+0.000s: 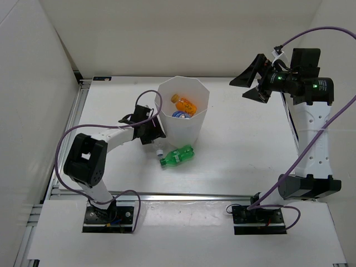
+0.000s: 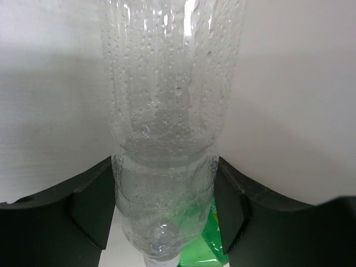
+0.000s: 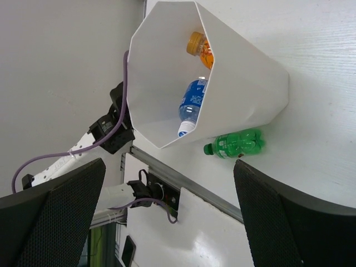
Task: Put the plastic bottles in the bin
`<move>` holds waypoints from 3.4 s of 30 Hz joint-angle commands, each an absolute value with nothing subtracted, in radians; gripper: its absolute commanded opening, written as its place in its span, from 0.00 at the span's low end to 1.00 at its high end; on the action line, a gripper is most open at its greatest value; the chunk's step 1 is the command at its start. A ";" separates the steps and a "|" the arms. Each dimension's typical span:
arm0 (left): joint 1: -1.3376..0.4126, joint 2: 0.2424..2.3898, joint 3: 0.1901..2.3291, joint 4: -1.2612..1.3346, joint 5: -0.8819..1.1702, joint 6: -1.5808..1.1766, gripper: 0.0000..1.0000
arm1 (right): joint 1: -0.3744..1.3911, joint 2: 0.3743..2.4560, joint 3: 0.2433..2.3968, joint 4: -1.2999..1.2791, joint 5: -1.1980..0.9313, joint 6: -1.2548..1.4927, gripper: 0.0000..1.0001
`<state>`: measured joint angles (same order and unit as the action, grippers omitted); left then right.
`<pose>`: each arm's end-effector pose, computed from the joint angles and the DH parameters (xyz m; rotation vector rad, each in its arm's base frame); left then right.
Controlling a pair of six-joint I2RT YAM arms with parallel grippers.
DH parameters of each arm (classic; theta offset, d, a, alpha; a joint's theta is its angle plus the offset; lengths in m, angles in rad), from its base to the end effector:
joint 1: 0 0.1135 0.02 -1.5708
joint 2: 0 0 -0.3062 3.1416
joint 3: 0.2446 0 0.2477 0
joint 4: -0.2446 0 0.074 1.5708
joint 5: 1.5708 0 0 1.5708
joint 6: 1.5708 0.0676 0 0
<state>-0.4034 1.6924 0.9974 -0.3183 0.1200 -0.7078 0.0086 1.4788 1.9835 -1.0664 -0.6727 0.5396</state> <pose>0.3231 -0.1467 0.1899 -0.3605 2.6544 -0.5410 0.2802 0.0445 0.5195 0.1620 2.1624 1.0349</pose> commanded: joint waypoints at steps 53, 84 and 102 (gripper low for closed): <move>-0.422 1.028 1.207 -0.690 -0.498 -0.685 1.00 | 0.810 1.424 1.956 -1.072 -0.203 0.098 1.00; -0.307 0.746 0.979 -1.089 -0.434 -0.783 1.00 | 1.338 2.014 1.520 -0.675 0.657 -0.143 1.00; -0.307 0.680 0.960 -1.135 -0.416 -0.742 1.00 | 1.207 2.193 1.663 -0.719 0.437 -0.015 0.63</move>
